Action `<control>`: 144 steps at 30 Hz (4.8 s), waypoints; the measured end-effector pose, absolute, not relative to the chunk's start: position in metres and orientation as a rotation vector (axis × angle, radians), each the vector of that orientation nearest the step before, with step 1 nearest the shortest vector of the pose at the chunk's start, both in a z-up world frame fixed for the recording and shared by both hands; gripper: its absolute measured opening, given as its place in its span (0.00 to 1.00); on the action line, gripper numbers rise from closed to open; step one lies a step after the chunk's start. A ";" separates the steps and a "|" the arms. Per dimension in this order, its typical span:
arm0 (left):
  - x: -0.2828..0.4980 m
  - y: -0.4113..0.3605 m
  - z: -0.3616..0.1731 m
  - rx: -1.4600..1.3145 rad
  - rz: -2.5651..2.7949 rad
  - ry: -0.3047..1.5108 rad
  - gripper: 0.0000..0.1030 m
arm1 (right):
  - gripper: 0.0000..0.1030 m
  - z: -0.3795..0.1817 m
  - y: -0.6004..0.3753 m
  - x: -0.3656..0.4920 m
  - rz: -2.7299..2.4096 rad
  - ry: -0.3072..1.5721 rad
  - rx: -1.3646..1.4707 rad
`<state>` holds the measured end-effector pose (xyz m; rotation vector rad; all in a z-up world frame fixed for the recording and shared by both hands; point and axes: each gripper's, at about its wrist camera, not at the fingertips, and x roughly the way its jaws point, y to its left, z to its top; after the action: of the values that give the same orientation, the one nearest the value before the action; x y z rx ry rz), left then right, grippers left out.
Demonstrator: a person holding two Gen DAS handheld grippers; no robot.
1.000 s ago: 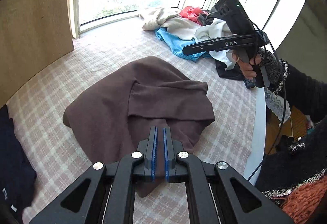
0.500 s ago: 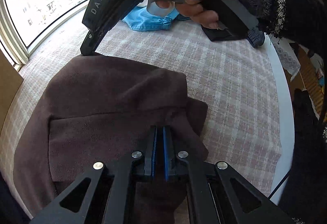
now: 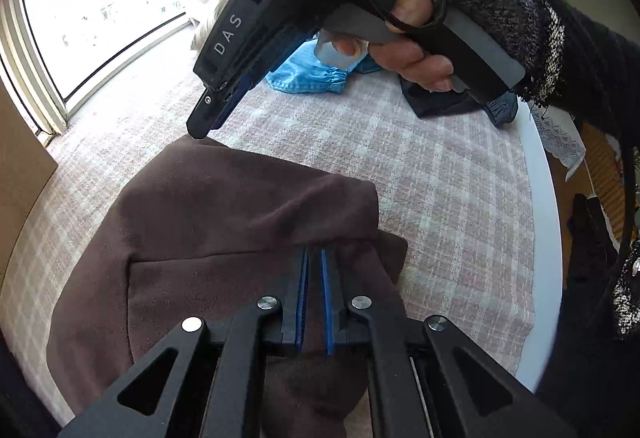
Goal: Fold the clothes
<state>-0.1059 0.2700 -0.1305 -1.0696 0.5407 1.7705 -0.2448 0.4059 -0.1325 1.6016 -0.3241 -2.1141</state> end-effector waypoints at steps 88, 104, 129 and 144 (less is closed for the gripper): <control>-0.127 0.104 -0.164 -1.272 1.647 0.329 0.23 | 0.24 -0.128 0.369 -0.125 -2.227 0.259 1.557; -0.101 0.140 -0.156 -1.279 1.634 0.400 0.23 | 0.28 -0.099 0.363 -0.095 -2.196 0.123 1.476; -0.161 0.050 -0.138 -1.505 2.090 -0.286 0.66 | 0.73 -0.087 0.413 -0.154 -2.599 -0.198 1.420; -0.170 0.082 -0.180 -1.691 2.018 -0.274 0.65 | 0.74 -0.145 0.407 -0.159 -2.372 -0.364 1.539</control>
<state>-0.1700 0.0822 -0.1800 -1.6909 -0.2736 2.0182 -0.1592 0.4072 -0.1447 1.5386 -0.3638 -2.3716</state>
